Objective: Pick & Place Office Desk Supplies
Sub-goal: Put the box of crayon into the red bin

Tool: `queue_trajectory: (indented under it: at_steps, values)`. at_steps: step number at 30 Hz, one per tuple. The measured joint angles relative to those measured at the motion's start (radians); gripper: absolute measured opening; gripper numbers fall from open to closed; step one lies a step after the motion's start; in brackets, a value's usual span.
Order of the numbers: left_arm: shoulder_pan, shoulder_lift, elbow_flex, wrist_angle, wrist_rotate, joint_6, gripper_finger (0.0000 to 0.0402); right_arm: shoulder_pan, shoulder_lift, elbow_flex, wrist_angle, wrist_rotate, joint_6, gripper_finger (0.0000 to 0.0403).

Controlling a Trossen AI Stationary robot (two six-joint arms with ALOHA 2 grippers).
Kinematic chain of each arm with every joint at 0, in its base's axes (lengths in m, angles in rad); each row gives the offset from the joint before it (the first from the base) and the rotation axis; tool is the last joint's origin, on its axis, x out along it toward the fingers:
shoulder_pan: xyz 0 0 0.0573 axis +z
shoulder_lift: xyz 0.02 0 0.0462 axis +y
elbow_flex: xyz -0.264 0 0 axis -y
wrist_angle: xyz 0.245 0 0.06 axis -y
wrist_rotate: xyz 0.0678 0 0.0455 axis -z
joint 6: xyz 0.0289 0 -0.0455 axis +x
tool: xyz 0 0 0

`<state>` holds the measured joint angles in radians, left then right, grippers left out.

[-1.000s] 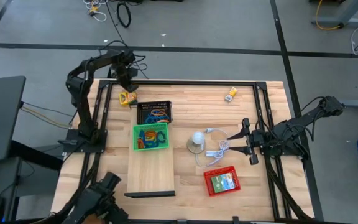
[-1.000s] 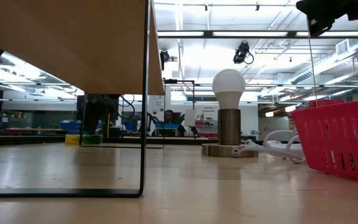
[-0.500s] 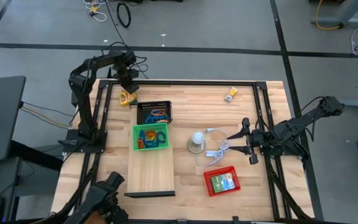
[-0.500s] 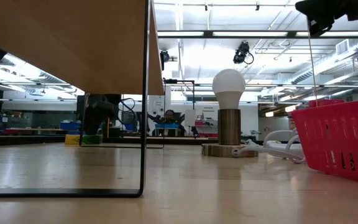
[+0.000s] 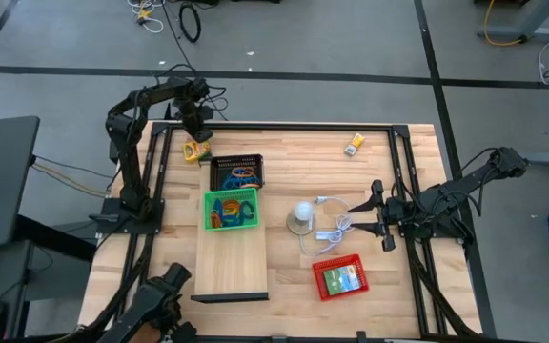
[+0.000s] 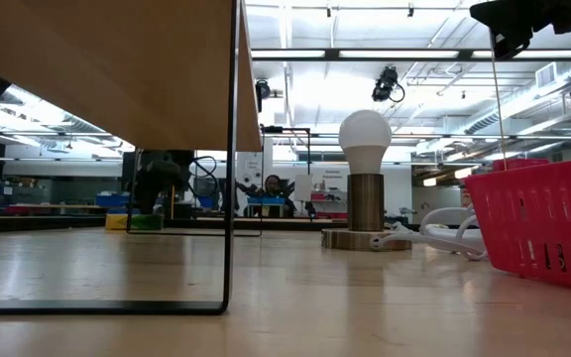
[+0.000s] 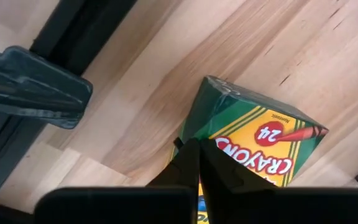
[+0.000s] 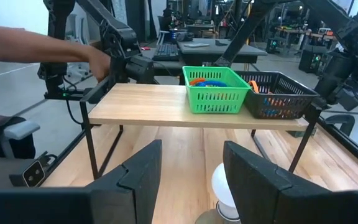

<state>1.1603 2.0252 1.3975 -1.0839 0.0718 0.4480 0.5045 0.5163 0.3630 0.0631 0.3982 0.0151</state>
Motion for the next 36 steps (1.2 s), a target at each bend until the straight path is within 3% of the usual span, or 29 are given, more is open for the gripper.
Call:
queue_trajectory:
  at_steps: [16,24,30,36]
  values:
    - [-0.031,-0.152,0.006,-0.103,-0.064,-0.042,0.0001,0.000,0.000,0.000,0.000,0.001,0.007,0.0181]
    - [-0.048,-0.235,0.009,-0.132,-0.035,-0.048,0.0001,0.000,0.000,0.000,0.000,0.000,0.007,0.0181]
    - [-0.049,-0.238,0.006,-0.150,0.057,-0.041,0.0002,0.000,0.000,0.000,0.000,-0.002,0.009,0.0181]
    - [-0.047,-0.198,0.006,-0.105,0.059,-0.053,0.0048,0.000,0.000,0.000,-0.009,-0.002,0.031,0.0181]
